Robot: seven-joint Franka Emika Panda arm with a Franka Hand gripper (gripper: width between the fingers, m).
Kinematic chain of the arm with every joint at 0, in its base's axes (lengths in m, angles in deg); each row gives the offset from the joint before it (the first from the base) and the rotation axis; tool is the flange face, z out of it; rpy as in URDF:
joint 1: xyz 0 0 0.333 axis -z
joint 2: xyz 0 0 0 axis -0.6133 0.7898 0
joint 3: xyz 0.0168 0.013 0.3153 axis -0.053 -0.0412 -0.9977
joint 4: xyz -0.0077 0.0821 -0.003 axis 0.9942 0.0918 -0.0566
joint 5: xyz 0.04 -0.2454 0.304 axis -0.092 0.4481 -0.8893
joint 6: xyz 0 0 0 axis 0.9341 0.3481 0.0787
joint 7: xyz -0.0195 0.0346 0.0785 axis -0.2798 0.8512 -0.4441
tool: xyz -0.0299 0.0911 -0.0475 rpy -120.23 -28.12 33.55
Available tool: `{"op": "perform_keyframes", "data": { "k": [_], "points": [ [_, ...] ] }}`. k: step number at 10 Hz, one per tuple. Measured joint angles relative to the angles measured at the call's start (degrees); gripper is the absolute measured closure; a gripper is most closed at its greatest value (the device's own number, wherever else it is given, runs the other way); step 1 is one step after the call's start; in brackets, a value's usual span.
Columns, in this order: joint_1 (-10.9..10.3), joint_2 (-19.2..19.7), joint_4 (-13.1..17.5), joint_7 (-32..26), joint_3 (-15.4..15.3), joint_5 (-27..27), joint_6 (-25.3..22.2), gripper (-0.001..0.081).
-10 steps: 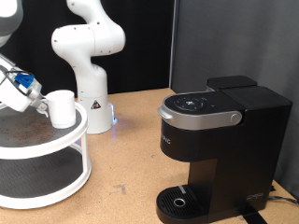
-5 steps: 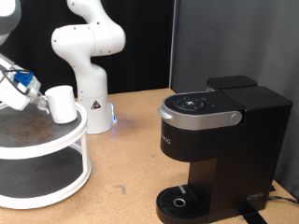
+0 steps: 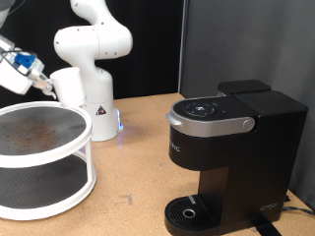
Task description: Make a cup of coffee with the keurig machine
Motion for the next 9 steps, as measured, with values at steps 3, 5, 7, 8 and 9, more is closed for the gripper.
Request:
{"op": "perform_keyframes", "data": {
  "k": [3, 5, 7, 8, 9],
  "points": [
    [0.15, -0.69, 0.28, 2.55, -1.03, -0.06, -0.55, 0.0732],
    [-0.18, -0.74, -2.07, 4.12, -2.64, -4.27, 5.24, 0.0732],
    [-2.08, -0.51, -4.16, 6.68, -5.44, -9.2, 11.77, 0.0732],
    [-3.53, -0.14, -4.92, 7.85, -6.49, -11.8, 15.1, 0.0732],
    [-5.14, 0.54, -5.4, 8.67, -7.38, -14.14, 18.26, 0.0732]
  ]
}}
